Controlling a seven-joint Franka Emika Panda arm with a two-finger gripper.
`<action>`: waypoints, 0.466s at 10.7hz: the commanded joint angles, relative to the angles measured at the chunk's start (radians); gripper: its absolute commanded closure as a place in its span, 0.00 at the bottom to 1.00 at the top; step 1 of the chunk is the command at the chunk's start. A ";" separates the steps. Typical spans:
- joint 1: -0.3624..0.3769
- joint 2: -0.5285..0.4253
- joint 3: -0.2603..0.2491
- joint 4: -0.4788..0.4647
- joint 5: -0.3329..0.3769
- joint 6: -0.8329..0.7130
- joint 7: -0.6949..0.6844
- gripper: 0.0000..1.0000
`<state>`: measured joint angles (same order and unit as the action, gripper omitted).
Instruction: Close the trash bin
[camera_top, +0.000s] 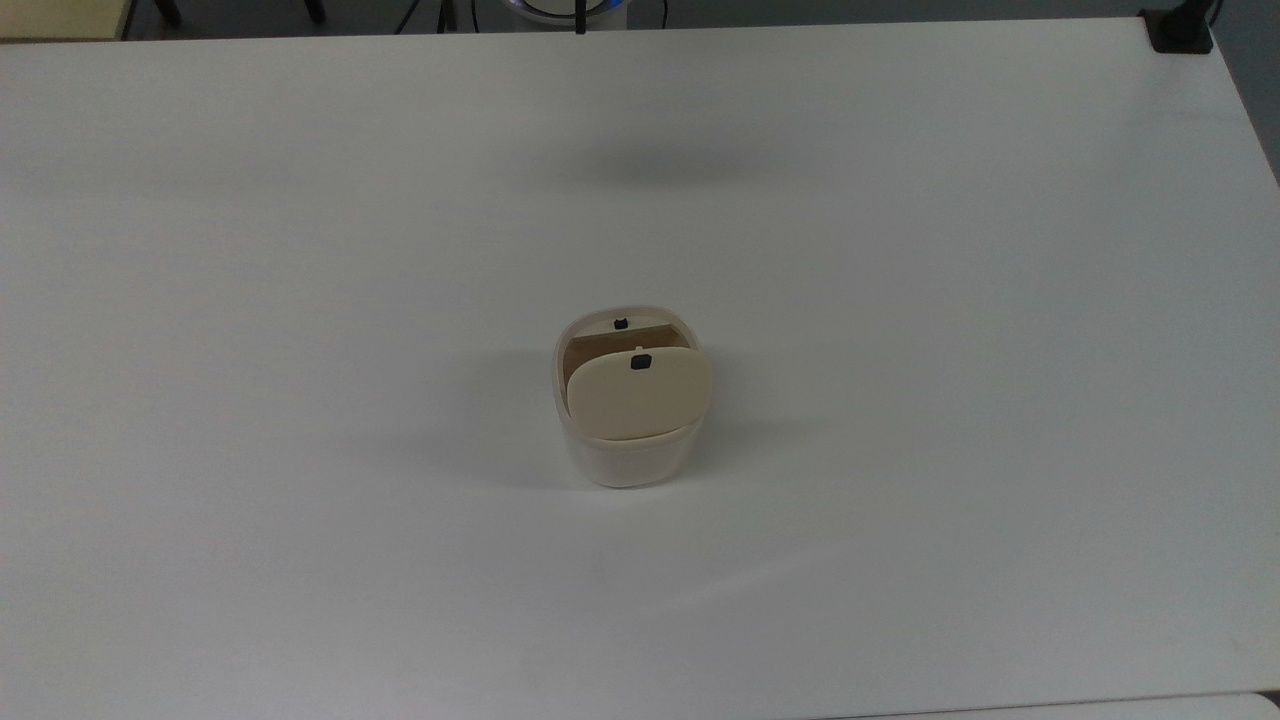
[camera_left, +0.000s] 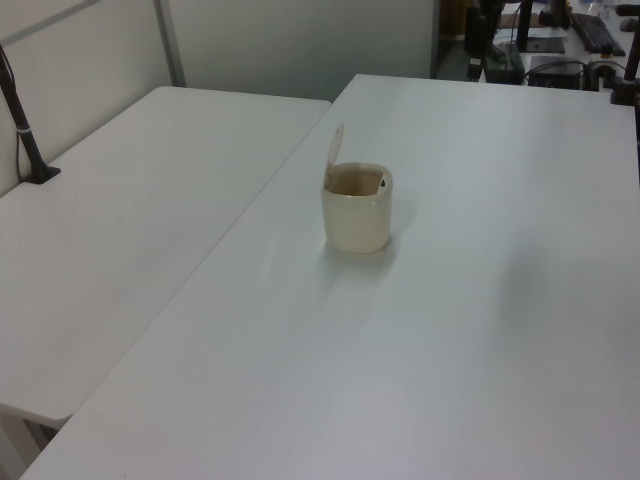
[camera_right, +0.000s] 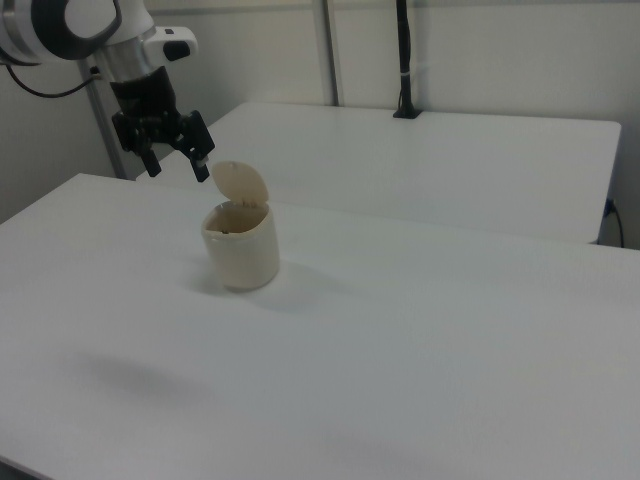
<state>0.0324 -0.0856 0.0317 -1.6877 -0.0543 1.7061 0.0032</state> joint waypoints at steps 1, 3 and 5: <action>0.003 -0.019 -0.003 -0.015 0.021 -0.008 -0.012 0.00; 0.004 0.006 0.004 0.011 0.019 0.033 -0.008 0.00; 0.007 0.027 0.007 0.049 0.022 0.107 0.004 0.04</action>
<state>0.0325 -0.0813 0.0357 -1.6797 -0.0543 1.7494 0.0032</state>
